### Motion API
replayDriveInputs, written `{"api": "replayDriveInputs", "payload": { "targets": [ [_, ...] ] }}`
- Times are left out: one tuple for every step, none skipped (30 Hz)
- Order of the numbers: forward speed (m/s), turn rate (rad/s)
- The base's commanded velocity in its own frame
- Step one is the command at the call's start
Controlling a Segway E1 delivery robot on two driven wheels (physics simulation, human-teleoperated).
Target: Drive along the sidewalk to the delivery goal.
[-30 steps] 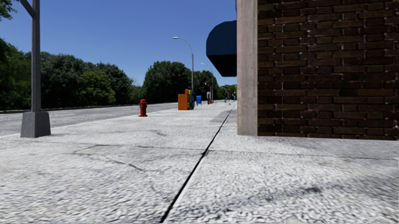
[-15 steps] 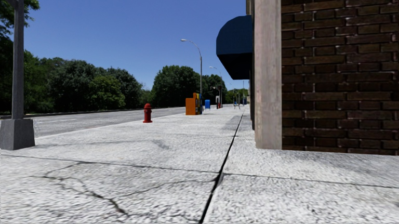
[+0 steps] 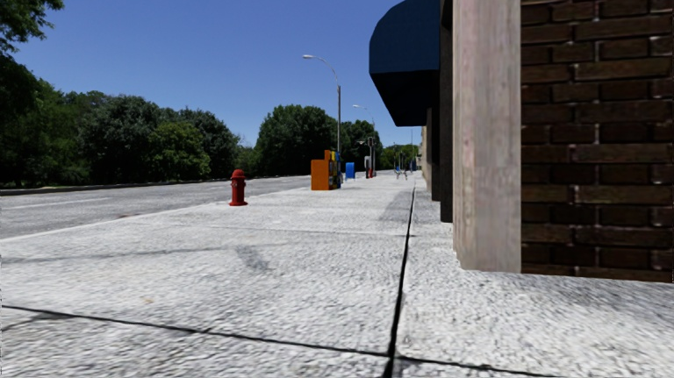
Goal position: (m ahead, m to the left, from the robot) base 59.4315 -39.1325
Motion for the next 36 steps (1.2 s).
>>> {"api": "replayDriveInputs", "payload": {
  "targets": [
    [2.00,0.00],
    [2.00,0.00],
    [2.00,0.00],
    [2.00,0.00],
    [2.00,0.00],
    [2.00,0.00],
    [2.00,0.00],
    [2.00,0.00],
    [2.00,0.00],
    [2.00,0.00],
    [2.00,0.00],
    [2.00,0.00],
    [2.00,0.00],
    [2.00,0.00],
    [2.00,0.00],
    [2.00,0.00],
    [2.00,0.00],
    [2.00,0.00],
    [2.00,0.00],
    [2.00,0.00],
    [2.00,0.00],
    [2.00,0.00],
    [2.00,0.00],
    [2.00,0.00],
    [2.00,0.00],
    [2.00,0.00],
    [2.00,0.00],
    [2.00,0.00],
    [2.00,-0.02],
    [2.00,-0.18],
    [2.00,-0.18],
    [2.00,-0.22],
    [2.00,-0.24],
    [2.00,-0.25],
    [2.00,-0.25],
    [2.00,-0.26]
  ]
}}
